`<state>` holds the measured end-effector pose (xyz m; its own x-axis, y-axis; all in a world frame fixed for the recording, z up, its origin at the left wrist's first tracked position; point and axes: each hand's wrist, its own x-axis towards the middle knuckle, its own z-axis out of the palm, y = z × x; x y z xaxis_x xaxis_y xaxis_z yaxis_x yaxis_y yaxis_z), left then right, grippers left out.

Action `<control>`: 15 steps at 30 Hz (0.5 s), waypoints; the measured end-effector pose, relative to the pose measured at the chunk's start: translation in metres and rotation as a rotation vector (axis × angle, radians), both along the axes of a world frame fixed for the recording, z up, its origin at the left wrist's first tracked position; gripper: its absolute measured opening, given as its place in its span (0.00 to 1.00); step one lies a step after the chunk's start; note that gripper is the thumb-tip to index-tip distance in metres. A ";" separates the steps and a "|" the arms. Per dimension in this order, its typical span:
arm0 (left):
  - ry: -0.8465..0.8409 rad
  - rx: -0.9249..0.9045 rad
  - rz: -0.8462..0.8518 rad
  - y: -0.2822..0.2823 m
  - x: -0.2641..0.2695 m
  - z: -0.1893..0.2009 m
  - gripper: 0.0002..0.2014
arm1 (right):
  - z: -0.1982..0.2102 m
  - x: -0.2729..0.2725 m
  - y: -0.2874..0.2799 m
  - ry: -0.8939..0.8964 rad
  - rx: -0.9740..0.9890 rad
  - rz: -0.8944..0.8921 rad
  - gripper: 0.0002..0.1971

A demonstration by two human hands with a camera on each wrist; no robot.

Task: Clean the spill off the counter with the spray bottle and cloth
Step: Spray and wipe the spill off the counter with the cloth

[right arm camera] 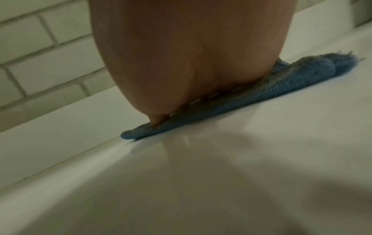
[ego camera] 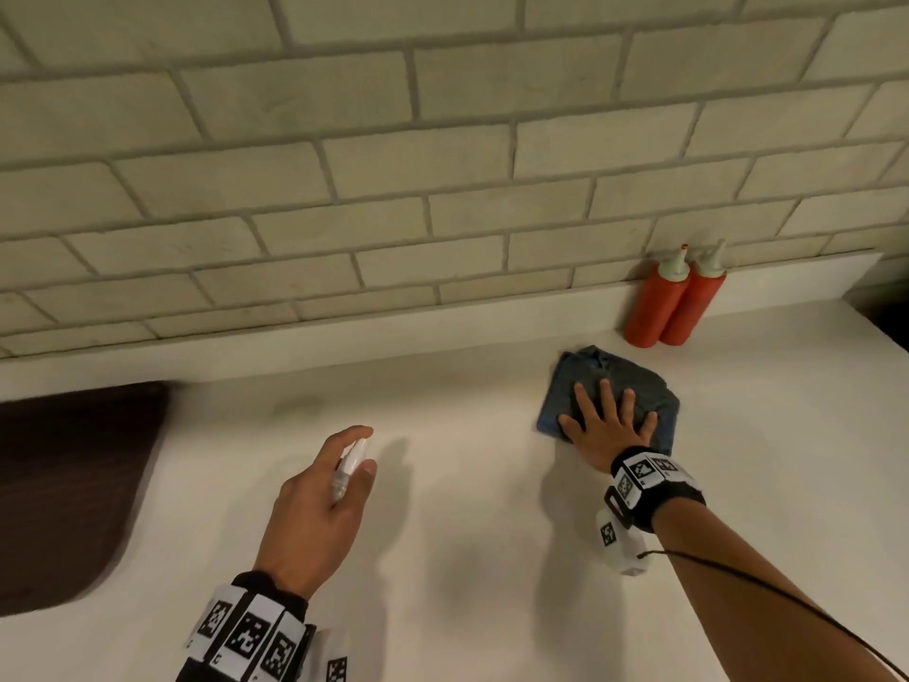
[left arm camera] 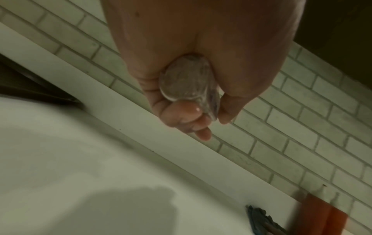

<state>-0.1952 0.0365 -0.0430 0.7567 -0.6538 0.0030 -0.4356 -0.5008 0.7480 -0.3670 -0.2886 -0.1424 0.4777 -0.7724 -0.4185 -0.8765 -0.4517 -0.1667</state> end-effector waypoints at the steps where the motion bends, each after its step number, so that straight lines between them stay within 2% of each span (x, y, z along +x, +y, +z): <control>1: -0.004 0.005 0.022 0.006 0.006 0.001 0.13 | 0.001 0.018 -0.003 0.005 0.005 0.015 0.34; 4: -0.010 0.034 0.071 0.023 0.021 0.002 0.14 | 0.002 0.065 0.007 0.009 0.018 0.091 0.34; 7: -0.030 0.077 0.101 0.031 0.035 0.006 0.15 | -0.002 0.090 0.045 -0.009 0.015 0.225 0.33; 10: -0.079 0.118 0.137 0.030 0.050 0.010 0.17 | -0.008 0.081 0.098 -0.012 0.017 0.351 0.34; 12: -0.131 0.116 0.154 0.026 0.059 0.012 0.18 | -0.006 0.064 0.126 0.003 0.007 0.407 0.39; 15: -0.163 0.109 0.146 0.020 0.068 0.012 0.19 | -0.004 0.050 0.133 0.022 0.003 0.411 0.42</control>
